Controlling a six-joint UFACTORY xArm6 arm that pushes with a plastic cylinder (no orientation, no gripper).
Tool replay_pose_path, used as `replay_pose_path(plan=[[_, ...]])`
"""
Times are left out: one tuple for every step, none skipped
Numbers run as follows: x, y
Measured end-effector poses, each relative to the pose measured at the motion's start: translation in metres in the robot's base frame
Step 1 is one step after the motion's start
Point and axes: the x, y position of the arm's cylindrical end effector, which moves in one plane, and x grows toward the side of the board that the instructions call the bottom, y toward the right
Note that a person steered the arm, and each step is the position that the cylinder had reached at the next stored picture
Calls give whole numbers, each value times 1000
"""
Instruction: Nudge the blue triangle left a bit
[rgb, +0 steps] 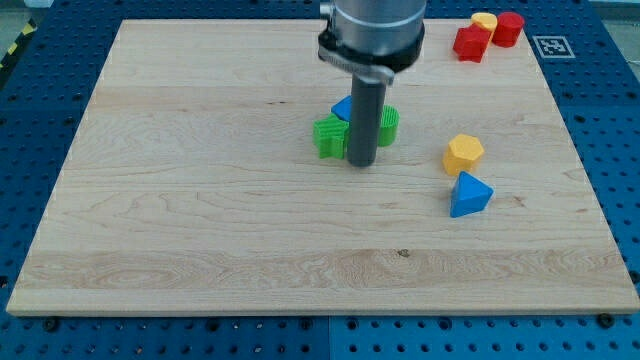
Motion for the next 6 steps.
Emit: replay_pose_path(plan=[[57, 18], [74, 82], [57, 147], [56, 151], [56, 147], [47, 140]])
